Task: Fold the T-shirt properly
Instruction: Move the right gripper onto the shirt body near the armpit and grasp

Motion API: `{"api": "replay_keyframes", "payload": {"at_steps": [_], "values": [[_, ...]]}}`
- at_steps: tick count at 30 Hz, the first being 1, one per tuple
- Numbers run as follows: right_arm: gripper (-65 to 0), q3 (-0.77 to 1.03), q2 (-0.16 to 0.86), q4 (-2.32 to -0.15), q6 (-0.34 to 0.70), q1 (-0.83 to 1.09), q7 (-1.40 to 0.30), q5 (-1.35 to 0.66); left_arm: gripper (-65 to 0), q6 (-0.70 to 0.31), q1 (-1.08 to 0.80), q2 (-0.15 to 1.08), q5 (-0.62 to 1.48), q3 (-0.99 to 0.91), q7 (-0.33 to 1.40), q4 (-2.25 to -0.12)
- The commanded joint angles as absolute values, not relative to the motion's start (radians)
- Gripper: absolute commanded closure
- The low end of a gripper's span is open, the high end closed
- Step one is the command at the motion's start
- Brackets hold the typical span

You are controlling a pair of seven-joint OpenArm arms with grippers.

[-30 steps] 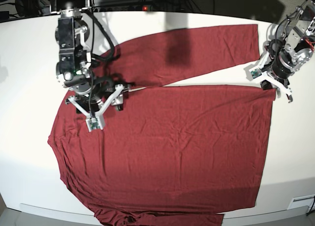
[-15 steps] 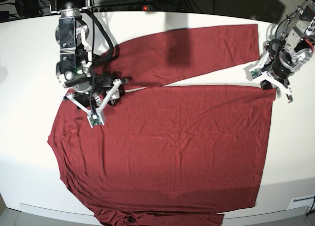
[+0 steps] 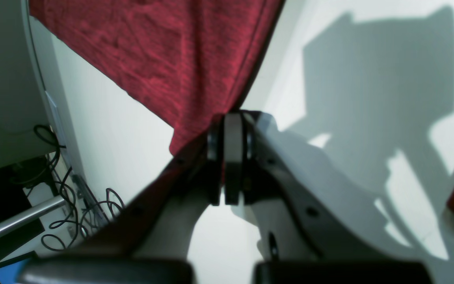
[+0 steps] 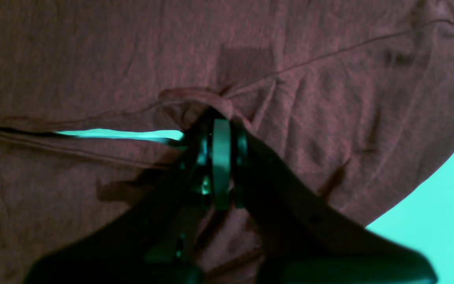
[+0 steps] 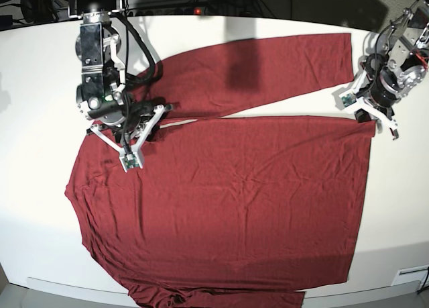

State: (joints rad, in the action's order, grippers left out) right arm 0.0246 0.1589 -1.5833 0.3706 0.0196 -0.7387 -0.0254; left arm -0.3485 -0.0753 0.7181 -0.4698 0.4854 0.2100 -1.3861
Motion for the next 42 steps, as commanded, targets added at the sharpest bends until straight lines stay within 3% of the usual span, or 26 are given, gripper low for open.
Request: {"api": "replay_keyframes", "payload": {"at_steps": [1,20,27,42], "values": [[0.0,0.026,0.167,-1.599,0.366,0.003,-0.716,-0.027,0.0,-0.385,-0.078,0.732,-0.463,0.486,0.216,-1.39],[0.0,0.027,0.183,-1.615,0.366,-0.046,-0.697,-0.064,0.0,-0.381,-0.077,0.771,-0.474,0.485,0.221,-1.463],[0.0,0.027,0.183,-1.615,0.366,-0.093,-0.697,-0.081,0.0,-0.256,-0.077,0.822,-0.47,0.485,0.254,-1.534],[0.0,0.027,0.179,-1.61,0.365,-0.145,-0.662,-0.087,0.0,-0.253,0.056,0.801,-0.299,0.485,0.255,-1.533]]}}
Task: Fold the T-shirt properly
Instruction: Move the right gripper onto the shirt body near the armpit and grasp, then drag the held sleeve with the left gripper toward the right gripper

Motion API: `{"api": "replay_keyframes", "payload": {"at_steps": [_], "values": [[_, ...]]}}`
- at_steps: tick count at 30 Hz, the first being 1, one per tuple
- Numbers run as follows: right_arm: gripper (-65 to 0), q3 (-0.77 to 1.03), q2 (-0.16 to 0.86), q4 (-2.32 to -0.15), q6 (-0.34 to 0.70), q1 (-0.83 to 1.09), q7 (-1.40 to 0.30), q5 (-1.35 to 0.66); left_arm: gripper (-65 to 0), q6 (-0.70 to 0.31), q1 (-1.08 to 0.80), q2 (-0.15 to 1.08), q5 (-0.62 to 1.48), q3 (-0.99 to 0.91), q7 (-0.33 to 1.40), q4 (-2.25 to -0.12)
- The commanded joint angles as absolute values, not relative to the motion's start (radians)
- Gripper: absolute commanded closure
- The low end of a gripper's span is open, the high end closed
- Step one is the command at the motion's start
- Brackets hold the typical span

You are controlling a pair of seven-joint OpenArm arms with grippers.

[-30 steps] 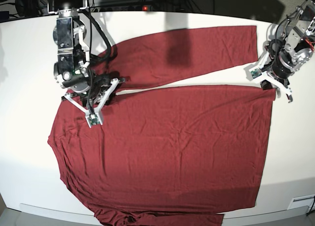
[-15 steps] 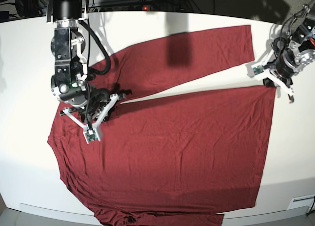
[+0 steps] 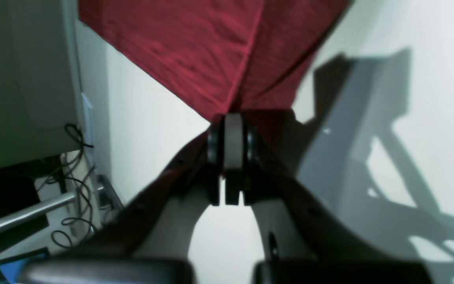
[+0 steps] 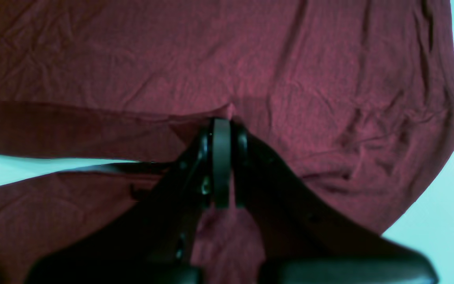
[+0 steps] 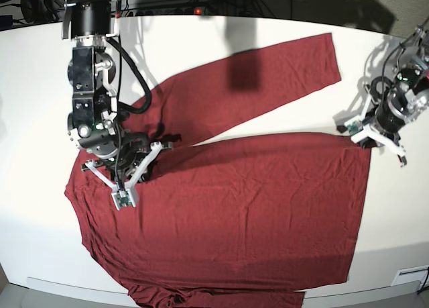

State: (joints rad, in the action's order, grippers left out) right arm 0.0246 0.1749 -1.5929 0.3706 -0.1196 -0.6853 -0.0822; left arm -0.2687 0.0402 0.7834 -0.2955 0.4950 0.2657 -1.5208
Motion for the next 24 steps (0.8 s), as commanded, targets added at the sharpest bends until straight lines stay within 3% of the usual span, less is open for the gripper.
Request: {"api": "replay_keyframes", "payload": {"at_steps": [1,11,24], "values": [[0.0,0.027,0.177,-1.61,0.365,-0.151,-0.662,-0.086,0.0,-0.253,0.067,0.794,-0.289,0.485,0.257,-1.533],[0.0,0.027,0.177,-1.599,0.36,-0.219,-0.656,-0.086,0.0,-0.253,0.143,0.732,-0.279,0.485,0.27,-1.496],[0.0,0.026,0.177,-1.195,0.363,-0.464,-0.609,-0.083,0.0,-0.253,0.27,0.694,-0.234,0.485,0.192,-1.271]]}}
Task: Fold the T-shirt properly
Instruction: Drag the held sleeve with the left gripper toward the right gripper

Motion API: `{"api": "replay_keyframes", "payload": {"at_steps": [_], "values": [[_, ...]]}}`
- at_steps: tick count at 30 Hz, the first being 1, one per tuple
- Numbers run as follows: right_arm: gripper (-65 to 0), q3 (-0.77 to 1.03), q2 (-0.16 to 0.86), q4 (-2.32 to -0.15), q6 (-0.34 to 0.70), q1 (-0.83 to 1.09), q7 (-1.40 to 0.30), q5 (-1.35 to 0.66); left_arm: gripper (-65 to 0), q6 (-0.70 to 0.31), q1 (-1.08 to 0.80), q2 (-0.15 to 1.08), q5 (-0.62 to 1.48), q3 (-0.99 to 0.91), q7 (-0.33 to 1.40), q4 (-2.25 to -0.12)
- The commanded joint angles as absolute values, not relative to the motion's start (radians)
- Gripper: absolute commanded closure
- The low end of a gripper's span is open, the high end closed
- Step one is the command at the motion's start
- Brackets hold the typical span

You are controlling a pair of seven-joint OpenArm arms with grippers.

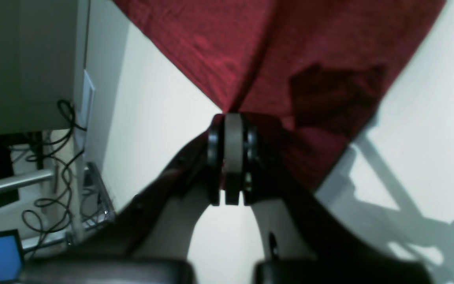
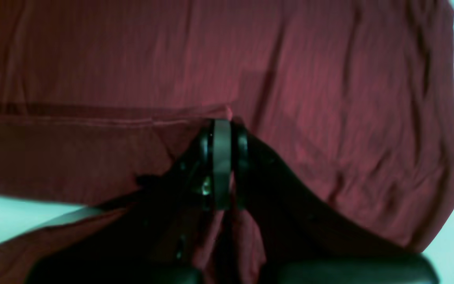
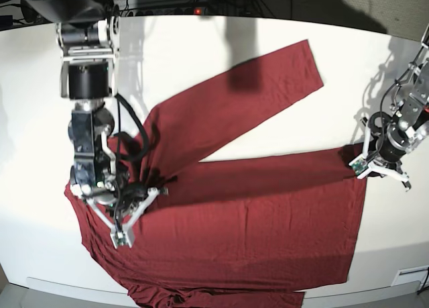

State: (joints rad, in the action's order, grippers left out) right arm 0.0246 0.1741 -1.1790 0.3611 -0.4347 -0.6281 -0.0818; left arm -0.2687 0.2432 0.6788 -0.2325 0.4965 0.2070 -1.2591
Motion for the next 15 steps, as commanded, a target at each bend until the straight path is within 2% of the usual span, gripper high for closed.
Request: {"api": "replay_keyframes", "payload": {"at_steps": [1,9,15], "values": [[0.0,0.026,0.177,-1.184,0.364,-0.476,-0.609,-0.084,0.0,-0.253,0.284,0.683,-0.234,0.485,0.179,-1.252],[0.0,0.026,0.177,-1.119,0.366,-0.516,-0.586,-0.083,0.0,-0.254,0.389,0.569,-0.234,0.485,0.154,-1.074],[0.0,0.026,0.178,-1.077,0.366,-0.516,-0.572,-0.082,0.0,-0.254,0.447,0.546,-0.234,0.485,0.131,-1.013]]}}
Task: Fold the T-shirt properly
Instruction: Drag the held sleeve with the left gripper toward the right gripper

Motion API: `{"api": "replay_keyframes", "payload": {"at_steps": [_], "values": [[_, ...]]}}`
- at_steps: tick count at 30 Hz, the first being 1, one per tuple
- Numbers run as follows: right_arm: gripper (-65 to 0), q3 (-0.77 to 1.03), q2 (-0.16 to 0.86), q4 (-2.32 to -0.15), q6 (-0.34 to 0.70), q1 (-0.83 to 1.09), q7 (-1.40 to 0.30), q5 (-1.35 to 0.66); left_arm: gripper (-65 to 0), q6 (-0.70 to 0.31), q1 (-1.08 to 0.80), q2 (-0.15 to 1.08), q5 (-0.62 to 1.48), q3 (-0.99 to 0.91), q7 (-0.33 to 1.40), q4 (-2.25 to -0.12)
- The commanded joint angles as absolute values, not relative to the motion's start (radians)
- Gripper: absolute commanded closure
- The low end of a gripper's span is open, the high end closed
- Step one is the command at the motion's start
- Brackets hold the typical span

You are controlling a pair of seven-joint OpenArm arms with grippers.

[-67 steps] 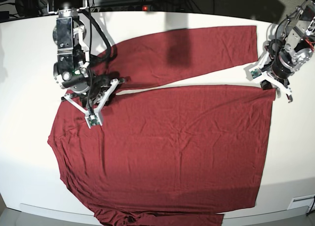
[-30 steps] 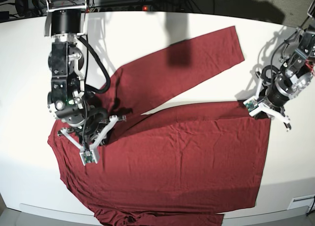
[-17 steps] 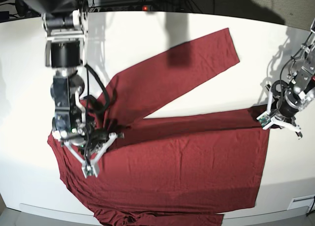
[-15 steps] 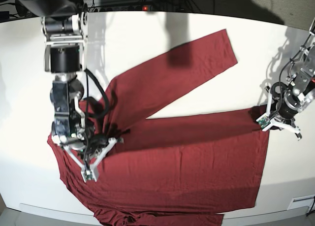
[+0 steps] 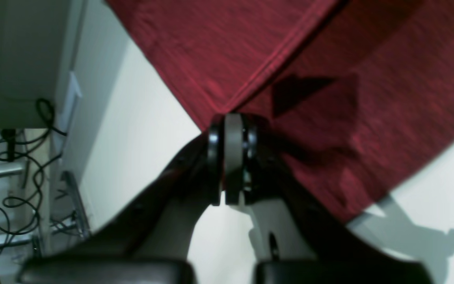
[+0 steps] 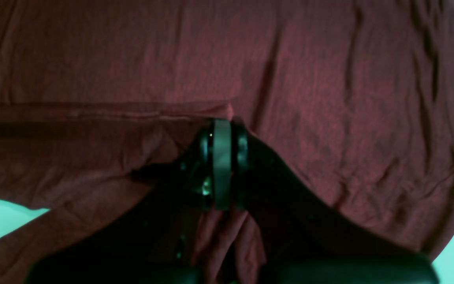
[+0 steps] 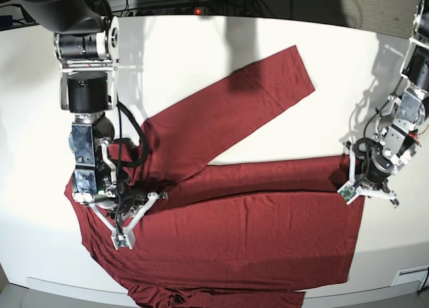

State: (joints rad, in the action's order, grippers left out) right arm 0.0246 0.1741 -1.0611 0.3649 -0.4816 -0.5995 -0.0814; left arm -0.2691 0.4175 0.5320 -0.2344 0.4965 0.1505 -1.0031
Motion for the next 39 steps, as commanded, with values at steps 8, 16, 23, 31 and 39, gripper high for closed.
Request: {"api": "replay_keyframes", "payload": {"at_steps": [8,16,23,31,39], "values": [[0.0,0.026,0.176,-1.068,0.366,-0.516,-0.522,-0.082,0.0,-0.254,0.469,0.545,-0.234,0.485,0.118,-1.007],[0.0,0.026,0.171,-0.885,0.365,-0.629,-0.509,-0.079,0.0,-0.253,0.508,0.508,-0.234,0.485,0.102,-0.886],[0.0,0.026,0.144,-0.768,0.363,-0.702,-0.474,-0.037,0.0,-0.253,0.524,0.504,-0.234,0.485,0.07,-0.864],[0.0,0.026,0.13,-0.768,0.36,-0.704,-0.459,-0.025,0.0,-0.238,0.536,0.504,-0.234,0.485,0.056,-0.863],[0.0,0.026,0.13,-0.768,0.325,-0.704,-0.444,0.008,0.0,-0.226,0.538,0.49,-0.234,0.485,0.057,-0.863]]}}
